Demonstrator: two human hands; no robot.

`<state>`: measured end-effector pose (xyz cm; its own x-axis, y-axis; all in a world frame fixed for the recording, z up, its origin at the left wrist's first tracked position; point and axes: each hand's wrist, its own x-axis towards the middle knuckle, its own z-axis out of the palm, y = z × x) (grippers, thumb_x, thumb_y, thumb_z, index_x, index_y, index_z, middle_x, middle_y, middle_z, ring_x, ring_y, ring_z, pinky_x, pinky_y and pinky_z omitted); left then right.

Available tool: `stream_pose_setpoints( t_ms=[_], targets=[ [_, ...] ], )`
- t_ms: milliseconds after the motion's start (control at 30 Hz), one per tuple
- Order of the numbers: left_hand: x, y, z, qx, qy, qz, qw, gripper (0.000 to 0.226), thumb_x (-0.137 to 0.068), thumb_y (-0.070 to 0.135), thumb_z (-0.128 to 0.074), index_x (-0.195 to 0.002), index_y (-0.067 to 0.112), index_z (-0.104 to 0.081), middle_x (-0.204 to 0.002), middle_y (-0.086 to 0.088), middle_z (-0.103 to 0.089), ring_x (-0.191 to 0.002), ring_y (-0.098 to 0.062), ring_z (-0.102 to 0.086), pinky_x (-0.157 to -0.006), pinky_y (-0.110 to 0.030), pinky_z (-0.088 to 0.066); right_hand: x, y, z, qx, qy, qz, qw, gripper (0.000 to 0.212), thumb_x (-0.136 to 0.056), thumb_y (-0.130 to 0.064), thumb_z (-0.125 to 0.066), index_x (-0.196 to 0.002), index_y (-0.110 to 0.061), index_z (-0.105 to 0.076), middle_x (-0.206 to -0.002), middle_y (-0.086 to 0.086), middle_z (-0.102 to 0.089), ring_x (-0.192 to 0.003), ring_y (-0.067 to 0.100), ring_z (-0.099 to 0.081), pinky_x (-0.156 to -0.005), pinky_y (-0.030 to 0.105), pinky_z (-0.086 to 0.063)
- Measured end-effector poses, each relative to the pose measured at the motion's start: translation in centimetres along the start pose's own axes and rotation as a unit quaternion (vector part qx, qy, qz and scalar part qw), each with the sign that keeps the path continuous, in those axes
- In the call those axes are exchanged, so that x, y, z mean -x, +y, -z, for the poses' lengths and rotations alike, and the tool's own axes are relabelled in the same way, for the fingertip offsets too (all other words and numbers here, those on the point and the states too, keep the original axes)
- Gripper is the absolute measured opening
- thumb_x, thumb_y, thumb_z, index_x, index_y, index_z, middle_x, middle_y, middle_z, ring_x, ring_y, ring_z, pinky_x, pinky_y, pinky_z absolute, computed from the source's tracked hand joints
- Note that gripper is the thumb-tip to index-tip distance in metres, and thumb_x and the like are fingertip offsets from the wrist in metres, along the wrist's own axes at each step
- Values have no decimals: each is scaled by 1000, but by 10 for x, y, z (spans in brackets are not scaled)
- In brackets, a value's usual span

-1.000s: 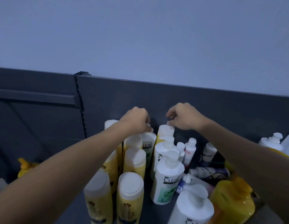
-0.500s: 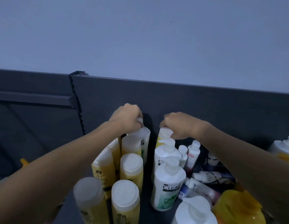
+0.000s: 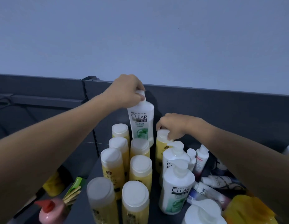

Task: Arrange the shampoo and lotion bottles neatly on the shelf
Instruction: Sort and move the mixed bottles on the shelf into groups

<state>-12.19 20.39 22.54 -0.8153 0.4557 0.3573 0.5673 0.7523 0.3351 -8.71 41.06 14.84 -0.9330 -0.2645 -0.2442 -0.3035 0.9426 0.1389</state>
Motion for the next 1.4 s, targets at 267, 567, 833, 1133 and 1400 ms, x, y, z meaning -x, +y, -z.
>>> stream_pose_setpoints(
  t_ms=[267, 567, 833, 1133, 1400],
  targets=[
    [2, 0, 55, -9, 49, 0, 999, 28, -91, 19, -71, -117, 16, -78, -114, 0, -74, -100, -15, -61, -85, -26, -46, -19, -27, 3, -65, 36, 9, 997, 42, -82, -12, -67, -123, -17, -70, -113, 7, -71, -97, 28, -68, -82, 45, -62],
    [0, 18, 80, -6, 60, -14, 998, 29, -90, 18, -71, -118, 18, -78, -112, 2, -75, -103, -14, -65, -88, -25, -47, -14, -27, -6, -157, 76, 7, 985, 52, -82, -24, -82, -132, -17, -67, -118, 1, -73, -104, 20, -69, -90, 35, -59],
    [-12, 53, 69, 17, 73, -55, 996, 29, -90, 23, -74, -118, 18, -78, -114, 0, -76, -111, -15, -66, -94, -28, -50, 56, 30, -1, -191, 108, -100, 971, 38, -85, -22, -82, -121, -13, -74, -105, -3, -78, -94, 8, -73, -93, 31, -59],
    [-29, 95, 13, 23, 37, -99, 994, 26, -89, 20, -73, -113, 14, -80, -109, -2, -77, -109, -19, -67, -95, -34, -54, 139, 51, -4, -168, 105, -149, 969, 28, -90, -24, -76, -117, -15, -76, -96, -6, -81, -91, 3, -72, -92, 25, -57],
    [-29, 93, -58, -11, -46, -95, 994, 24, -87, 26, -73, -108, 19, -80, -109, 0, -77, -103, -23, -68, -82, -33, -54, 169, 40, -8, -161, 113, -124, 973, 29, -95, -29, -69, -121, -17, -75, -93, -10, -79, -90, 5, -72, -90, 28, -58]
  ],
)
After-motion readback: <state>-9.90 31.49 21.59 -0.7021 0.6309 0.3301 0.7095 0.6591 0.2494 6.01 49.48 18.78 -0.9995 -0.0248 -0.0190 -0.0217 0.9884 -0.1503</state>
